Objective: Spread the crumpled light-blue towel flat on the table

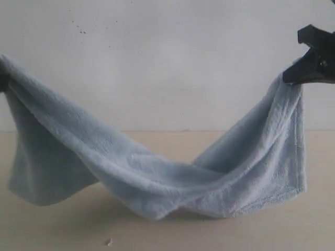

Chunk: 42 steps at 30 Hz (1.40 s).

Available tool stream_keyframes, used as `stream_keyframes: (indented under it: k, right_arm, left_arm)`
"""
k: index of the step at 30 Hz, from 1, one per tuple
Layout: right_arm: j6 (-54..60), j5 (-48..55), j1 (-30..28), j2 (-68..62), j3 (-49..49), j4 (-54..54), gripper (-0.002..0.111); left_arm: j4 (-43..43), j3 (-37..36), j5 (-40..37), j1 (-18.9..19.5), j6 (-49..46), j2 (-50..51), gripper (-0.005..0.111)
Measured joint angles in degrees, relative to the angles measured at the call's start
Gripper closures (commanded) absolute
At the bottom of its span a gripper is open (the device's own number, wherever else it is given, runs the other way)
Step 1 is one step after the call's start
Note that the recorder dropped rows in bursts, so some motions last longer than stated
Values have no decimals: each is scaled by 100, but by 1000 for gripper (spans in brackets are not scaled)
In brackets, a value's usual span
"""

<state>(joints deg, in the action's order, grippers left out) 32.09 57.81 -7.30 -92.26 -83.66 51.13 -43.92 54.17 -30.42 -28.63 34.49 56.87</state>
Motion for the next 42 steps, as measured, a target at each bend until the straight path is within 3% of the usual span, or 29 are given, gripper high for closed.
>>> stream_keyframes:
  k: [5, 9, 15, 19, 24, 27, 34, 42]
  right_arm:
    - [-414, -425, 0, 261, -484, -450, 108]
    - [-924, -611, 0, 560, -804, -1675, 108]
    - [-2859, -3, 0, 648, -805, -4061, 108]
    - [-3126, 159, 0, 729, -599, -4167, 108]
    - [-2982, 348, 0, 778, -256, -3961, 108]
    - [-2960, 373, 0, 778, -115, -3999, 108]
    - [-2901, -153, 0, 778, -89, -4026, 108]
    - [-1934, -398, 0, 34, -89, -3314, 108]
  left_arm:
    - [-645, 610, -586, 0, 268, 11, 103]
    - [-751, 737, -1032, 0, 295, 11, 103]
    - [-714, 737, -2123, 0, -170, 173, 103]
    - [-194, 737, -2367, 0, -748, 206, 103]
    - [845, 737, -2367, 0, -1537, 290, 103]
    - [950, 737, -2341, 0, -1652, 416, 103]
    - [442, 737, -1913, 0, -1521, 860, 103]
    - [-268, 737, -304, 10, -230, 1826, 103]
